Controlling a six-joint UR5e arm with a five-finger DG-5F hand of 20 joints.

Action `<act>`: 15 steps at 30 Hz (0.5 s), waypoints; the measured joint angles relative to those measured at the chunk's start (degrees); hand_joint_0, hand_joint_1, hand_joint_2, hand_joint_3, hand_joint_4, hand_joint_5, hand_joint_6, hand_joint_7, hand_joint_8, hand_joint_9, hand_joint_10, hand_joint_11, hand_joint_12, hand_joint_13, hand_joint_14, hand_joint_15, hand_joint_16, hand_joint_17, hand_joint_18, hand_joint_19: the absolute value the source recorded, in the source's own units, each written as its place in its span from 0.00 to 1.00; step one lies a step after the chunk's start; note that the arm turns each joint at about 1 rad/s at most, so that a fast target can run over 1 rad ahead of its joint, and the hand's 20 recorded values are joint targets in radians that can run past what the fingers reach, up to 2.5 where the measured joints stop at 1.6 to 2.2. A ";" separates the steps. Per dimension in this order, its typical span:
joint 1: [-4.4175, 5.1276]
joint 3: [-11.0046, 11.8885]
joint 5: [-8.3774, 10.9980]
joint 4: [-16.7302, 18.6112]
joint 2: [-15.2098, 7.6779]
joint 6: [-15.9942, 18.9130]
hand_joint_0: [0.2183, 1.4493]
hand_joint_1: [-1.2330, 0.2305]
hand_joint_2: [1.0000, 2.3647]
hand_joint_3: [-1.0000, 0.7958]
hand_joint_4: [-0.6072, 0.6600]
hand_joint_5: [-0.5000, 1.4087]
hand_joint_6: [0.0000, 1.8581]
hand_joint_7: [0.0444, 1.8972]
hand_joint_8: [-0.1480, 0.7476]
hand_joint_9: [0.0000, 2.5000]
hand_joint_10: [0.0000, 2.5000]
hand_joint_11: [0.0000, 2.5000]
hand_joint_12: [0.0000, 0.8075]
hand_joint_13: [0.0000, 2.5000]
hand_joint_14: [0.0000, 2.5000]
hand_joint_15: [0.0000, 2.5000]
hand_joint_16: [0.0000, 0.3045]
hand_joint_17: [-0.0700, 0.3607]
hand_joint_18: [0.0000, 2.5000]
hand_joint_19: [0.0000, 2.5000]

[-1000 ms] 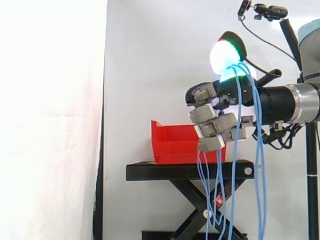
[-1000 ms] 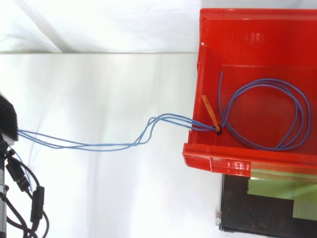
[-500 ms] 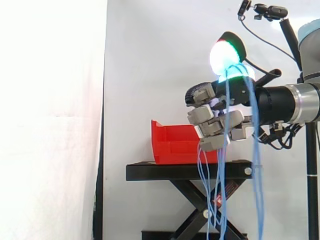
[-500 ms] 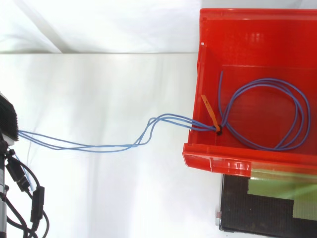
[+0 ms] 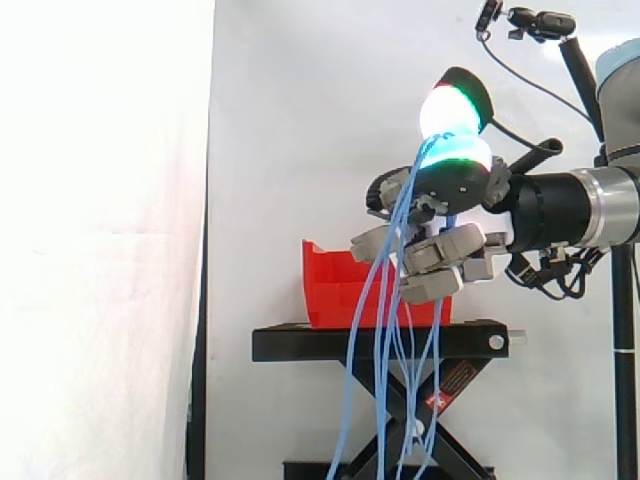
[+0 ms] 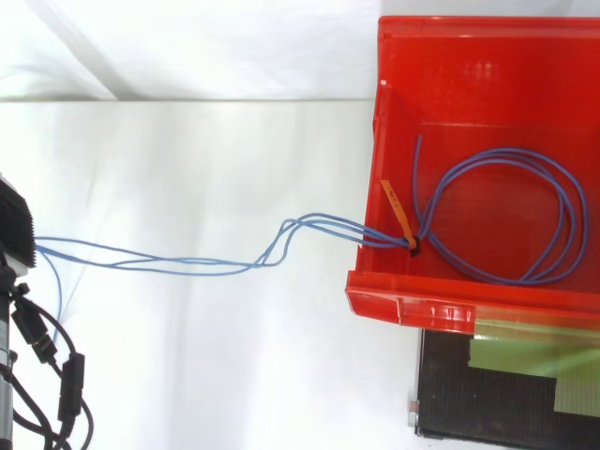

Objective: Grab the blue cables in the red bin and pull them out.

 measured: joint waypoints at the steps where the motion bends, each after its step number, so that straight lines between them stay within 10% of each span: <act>1: 0.00 0.00 0.01 -0.01 0.00 0.00 0.44 0.23 0.00 0.00 0.56 0.72 0.28 0.26 0.54 0.30 0.00 0.59 0.41 0.50 0.01 0.54 0.17 0.43 0.36 0.42; 15: 0.00 -0.01 0.06 -0.12 0.00 0.00 0.44 0.23 0.00 0.00 0.54 0.71 0.30 0.24 0.54 0.28 0.00 0.59 0.41 0.51 0.01 0.54 0.17 0.43 0.36 0.43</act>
